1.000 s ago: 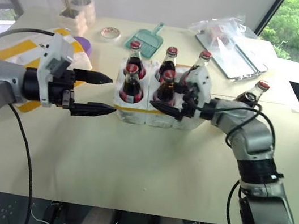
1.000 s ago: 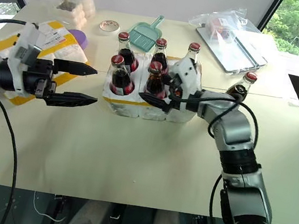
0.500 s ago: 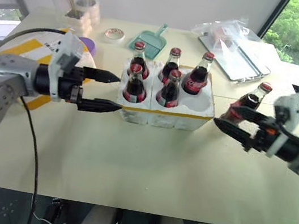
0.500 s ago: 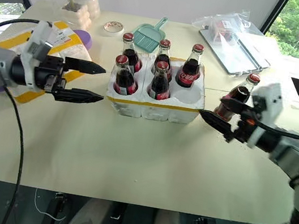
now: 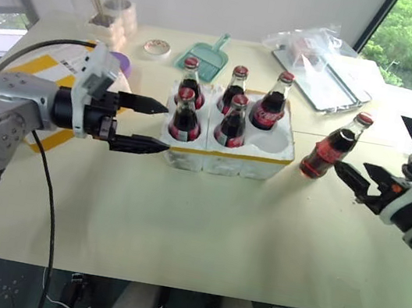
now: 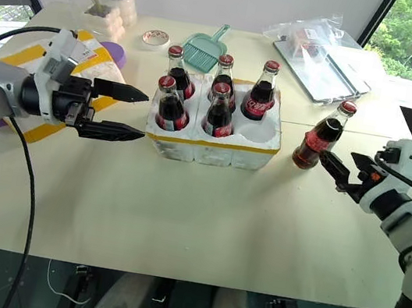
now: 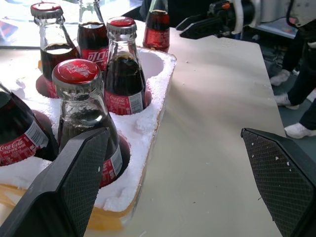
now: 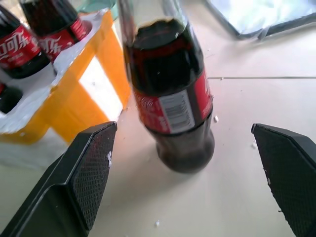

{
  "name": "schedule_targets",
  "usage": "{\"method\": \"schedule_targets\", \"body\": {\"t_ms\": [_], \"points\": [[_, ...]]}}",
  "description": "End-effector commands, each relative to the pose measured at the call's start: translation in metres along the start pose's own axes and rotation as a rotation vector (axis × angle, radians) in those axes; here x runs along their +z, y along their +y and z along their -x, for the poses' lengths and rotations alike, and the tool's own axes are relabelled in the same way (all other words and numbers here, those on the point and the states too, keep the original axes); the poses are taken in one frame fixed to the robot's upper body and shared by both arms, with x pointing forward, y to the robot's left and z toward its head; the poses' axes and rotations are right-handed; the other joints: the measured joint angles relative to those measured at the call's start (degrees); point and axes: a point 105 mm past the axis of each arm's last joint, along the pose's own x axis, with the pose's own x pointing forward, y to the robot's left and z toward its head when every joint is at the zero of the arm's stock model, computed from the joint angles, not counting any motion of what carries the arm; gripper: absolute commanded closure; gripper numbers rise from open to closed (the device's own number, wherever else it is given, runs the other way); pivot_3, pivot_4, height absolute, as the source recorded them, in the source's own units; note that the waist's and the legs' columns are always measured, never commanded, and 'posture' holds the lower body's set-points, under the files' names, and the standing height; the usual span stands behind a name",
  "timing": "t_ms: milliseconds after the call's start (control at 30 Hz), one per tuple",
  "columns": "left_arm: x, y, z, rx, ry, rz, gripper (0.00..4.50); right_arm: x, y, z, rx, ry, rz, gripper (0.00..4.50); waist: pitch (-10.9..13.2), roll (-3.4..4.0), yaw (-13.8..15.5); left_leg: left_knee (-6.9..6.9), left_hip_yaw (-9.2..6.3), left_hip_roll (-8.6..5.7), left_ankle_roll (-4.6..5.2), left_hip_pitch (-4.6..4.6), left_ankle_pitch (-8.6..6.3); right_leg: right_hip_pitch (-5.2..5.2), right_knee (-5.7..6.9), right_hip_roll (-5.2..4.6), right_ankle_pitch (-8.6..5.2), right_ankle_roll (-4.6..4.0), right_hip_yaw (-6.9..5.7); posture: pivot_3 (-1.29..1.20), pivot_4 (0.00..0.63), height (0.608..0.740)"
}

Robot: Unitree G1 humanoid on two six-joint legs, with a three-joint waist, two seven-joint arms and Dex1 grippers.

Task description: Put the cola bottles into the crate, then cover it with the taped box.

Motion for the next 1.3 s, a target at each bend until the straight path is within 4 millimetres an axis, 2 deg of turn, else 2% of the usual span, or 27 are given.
{"method": "schedule_targets", "body": {"t_ms": [33,167,333,567,633,667,733,867,933,1000,1133,1200,1300], "points": [[0.01,-0.001,0.005,0.018,0.001,-0.06,0.0,0.004,-0.004,-0.012,-0.015,-0.035,0.028,0.02,0.0,0.01,0.0,0.0,0.0,0.0,0.0,0.0,0.0,0.01,0.0,0.01,0.0,0.0,0.0,0.0,0.15,0.738],[0.01,-0.002,0.007,0.026,0.004,-0.063,0.0,0.009,0.002,-0.024,0.025,-0.049,0.036,0.02,0.0,0.01,0.0,0.0,0.0,-0.01,0.0,0.0,0.0,0.02,0.0,0.01,0.0,0.0,-0.01,0.0,0.15,0.738],[0.011,-0.003,0.007,0.032,0.002,-0.066,0.0,-0.001,0.009,-0.039,0.063,-0.019,0.052,0.02,0.0,0.01,0.0,-0.01,-0.01,-0.01,0.0,0.01,0.0,0.01,0.0,0.04,0.0,0.0,-0.04,0.0,0.15,0.738],[0.011,-0.004,0.007,0.04,0.002,-0.068,0.0,-0.005,0.014,-0.058,0.08,-0.033,0.042,0.02,0.0,0.01,-0.1,-0.01,-0.01,-0.01,-0.01,0.01,0.01,0.01,0.0,0.04,0.0,0.0,-0.04,0.0,0.15,0.738],[0.012,-0.004,0.007,0.042,0.001,-0.07,0.0,-0.002,0.014,-0.06,0.081,-0.053,0.05,0.52,0.0,0.01,0.0,-0.01,-0.01,-0.01,-0.01,0.01,0.01,0.01,0.0,0.05,0.0,0.0,-0.04,0.0,0.15,0.738],[0.012,-0.004,0.007,0.044,0.001,-0.07,0.0,0.002,0.016,-0.06,0.089,-0.072,0.045,0.79,0.0,0.01,0.0,-0.01,-0.01,-0.01,-0.01,0.01,0.01,0.01,0.0,0.05,0.0,0.0,-0.04,0.0,0.15,0.738],[0.012,-0.004,0.007,0.045,0.001,-0.069,0.0,0.011,0.017,-0.058,0.096,-0.106,0.03,1.64,0.0,0.02,-0.1,-0.02,-0.01,-0.01,-0.01,0.01,0.01,0.01,0.0,0.07,0.0,0.0,-0.04,0.0,0.15,0.738],[0.012,-0.003,0.008,0.05,0.001,-0.069,0.0,0.028,0.016,-0.052,0.1,-0.156,0.037,1.64,0.0,0.07,-0.1,-0.03,-0.01,-0.01,-0.01,0.01,0.01,-0.01,0.0,0.06,0.0,0.0,-0.03,0.0,0.15,0.738],[0.012,-0.002,0.008,0.052,-0.001,-0.067,0.0,0.045,0.018,-0.049,0.115,-0.205,0.021,1.64,0.1,0.13,-0.1,-0.04,0.0,-0.01,-0.01,0.0,0.01,-0.02,0.0,0.06,0.0,0.0,-0.03,0.0,0.15,0.738],[0.012,-0.002,0.008,0.052,-0.002,-0.066,0.0,0.07,0.027,-0.045,0.166,-0.284,-0.019,1.64,0.1,0.19,-0.1,-0.04,0.0,-0.01,-0.01,-0.01,0.01,-0.04,0.01,0.06,0.0,0.0,-0.02,0.0,0.15,0.738],[0.011,-0.002,0.008,0.054,-0.005,-0.063,0.0,0.112,0.058,-0.035,0.338,-0.406,-0.087,1.64,0.2,0.3,-0.4,-0.07,0.01,-0.01,-0.01,-0.04,0.01,-0.11,0.01,0.05,0.0,0.0,-0.01,0.0,0.15,0.738],[0.011,-0.001,0.009,0.057,-0.007,-0.064,0.0,0.119,0.076,-0.033,0.42,-0.409,-0.085,1.64,0.2,0.3,-0.4,-0.14,0.01,0.02,-0.01,-0.04,0.01,-0.14,0.02,0.07,0.0,0.0,-0.01,0.0,0.15,0.738],[0.01,0.0,0.01,0.063,-0.006,-0.064,0.0,0.112,0.104,-0.035,0.515,-0.354,-0.023,1.64,0.2,0.27,-0.4,-0.17,0.0,0.03,-0.01,-0.04,0.01,-0.14,0.01,0.08,0.0,0.0,-0.02,0.0,0.15,0.738]]}}
